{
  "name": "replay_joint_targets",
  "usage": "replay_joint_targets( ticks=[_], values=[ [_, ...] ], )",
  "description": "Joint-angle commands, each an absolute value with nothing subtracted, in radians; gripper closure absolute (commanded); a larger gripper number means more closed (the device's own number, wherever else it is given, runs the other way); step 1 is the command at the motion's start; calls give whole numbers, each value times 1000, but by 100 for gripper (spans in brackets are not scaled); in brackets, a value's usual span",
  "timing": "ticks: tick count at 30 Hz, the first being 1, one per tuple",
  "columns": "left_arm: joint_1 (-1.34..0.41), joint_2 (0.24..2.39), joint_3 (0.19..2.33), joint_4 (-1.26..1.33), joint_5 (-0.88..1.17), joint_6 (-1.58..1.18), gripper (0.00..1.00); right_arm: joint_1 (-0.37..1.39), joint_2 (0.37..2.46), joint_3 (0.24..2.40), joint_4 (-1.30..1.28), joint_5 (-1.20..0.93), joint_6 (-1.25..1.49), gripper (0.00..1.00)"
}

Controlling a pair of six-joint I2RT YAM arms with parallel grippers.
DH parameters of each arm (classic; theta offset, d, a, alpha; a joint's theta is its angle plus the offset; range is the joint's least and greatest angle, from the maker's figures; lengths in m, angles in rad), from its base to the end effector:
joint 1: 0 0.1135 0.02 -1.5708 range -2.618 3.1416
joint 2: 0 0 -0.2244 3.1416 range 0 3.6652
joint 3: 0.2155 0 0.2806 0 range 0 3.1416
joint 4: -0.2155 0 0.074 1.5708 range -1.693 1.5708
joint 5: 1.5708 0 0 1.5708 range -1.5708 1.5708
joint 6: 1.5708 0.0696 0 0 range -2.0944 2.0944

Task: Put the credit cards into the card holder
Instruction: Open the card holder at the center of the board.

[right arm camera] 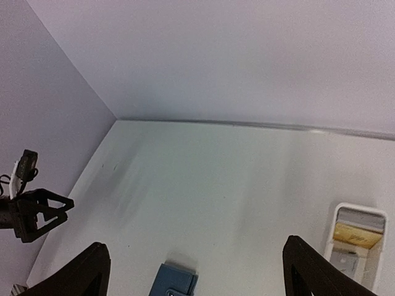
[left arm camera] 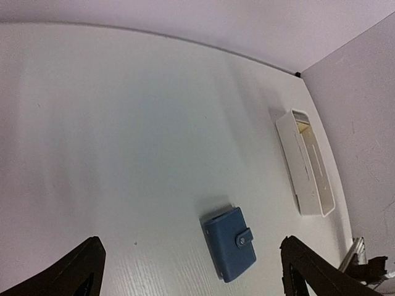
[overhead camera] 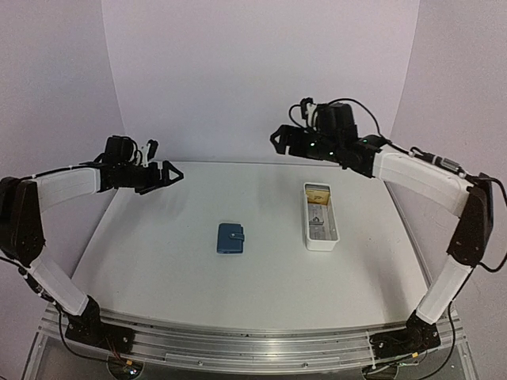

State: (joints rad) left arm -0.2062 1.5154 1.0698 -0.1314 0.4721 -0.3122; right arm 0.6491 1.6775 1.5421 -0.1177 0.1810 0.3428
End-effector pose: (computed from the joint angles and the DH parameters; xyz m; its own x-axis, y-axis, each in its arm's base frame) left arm 0.3799 -0.1118 0.1994 -0.6787 -0.1375 -0.7214 0.3646 0.7896 -0.4935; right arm 0.3752 0.2690 0.3234 -0.3411 0.1563 -0.9270 -0.3622 0.8881 0.2830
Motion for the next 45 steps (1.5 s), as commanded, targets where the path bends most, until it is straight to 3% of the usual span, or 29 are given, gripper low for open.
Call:
replay_joint_targets(
  ticks=[1, 3, 4, 6, 9, 13, 18, 23, 27, 29, 32, 37, 41, 45],
  values=[
    [-307, 1641, 1183, -382, 575, -372, 4, 760, 1870, 1673, -332, 211, 542, 8],
    [-335, 1680, 1194, -373, 599, -384, 13, 780, 1936, 1706, -343, 159, 608, 10],
    [-345, 1708, 1200, -364, 630, -405, 24, 788, 1976, 1723, -347, 129, 636, 12],
    [-354, 1806, 1226, -352, 703, -468, 30, 810, 2074, 1764, -359, 80, 687, 15],
    [-378, 1868, 1235, -323, 722, -480, 30, 826, 2143, 1796, -364, 38, 704, 18],
    [-424, 1923, 1223, -251, 720, -493, 29, 831, 2247, 1826, -365, -92, 752, 30],
    [-436, 2039, 1269, -228, 715, -522, 39, 831, 2341, 1854, -360, -118, 756, 40],
    [-450, 2103, 1297, -213, 716, -544, 35, 815, 2378, 1855, -322, -169, 778, 52],
    [-457, 2132, 1300, -190, 723, -556, 42, 812, 2376, 1808, -262, -210, 803, 56],
    [-457, 2140, 1302, -182, 734, -559, 48, 810, 2372, 1788, -239, -223, 818, 56],
    [-457, 2128, 1304, -169, 735, -563, 74, 808, 2370, 1766, -218, -235, 833, 57],
    [-457, 2096, 1301, -143, 729, -595, 99, 807, 2367, 1762, -210, -242, 825, 58],
    [-457, 2072, 1320, -169, 713, -619, 100, 808, 2355, 1786, -214, -229, 816, 54],
    [-469, 2022, 1445, -422, 458, -619, 100, 814, 2253, 1769, -223, -89, 813, 46]
  ],
)
